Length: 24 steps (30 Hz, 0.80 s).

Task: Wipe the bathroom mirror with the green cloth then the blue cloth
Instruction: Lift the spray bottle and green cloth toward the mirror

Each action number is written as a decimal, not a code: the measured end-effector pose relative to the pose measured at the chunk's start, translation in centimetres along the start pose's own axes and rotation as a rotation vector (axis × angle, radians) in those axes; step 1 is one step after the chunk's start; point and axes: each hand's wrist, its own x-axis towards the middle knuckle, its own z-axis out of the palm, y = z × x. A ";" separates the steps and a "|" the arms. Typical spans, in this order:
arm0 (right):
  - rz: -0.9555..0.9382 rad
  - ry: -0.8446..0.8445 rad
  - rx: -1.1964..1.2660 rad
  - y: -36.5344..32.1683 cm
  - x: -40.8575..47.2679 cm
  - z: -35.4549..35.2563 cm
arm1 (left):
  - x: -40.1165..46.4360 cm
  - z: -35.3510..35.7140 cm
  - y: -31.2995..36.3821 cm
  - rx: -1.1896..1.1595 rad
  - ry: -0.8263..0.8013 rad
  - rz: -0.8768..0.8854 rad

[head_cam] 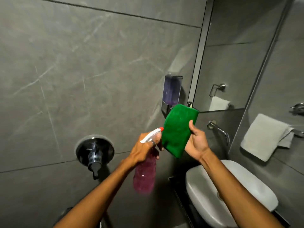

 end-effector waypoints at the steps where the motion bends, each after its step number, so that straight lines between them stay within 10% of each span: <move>1: -0.006 -0.011 -0.001 -0.8 0.1 0.3 | 0.3 0.0 0.5 -0.007 0.009 0.001; 24: -0.055 0.037 -0.005 -1.8 -0.3 -2.5 | -2.7 2.0 0.0 0.006 0.031 -0.037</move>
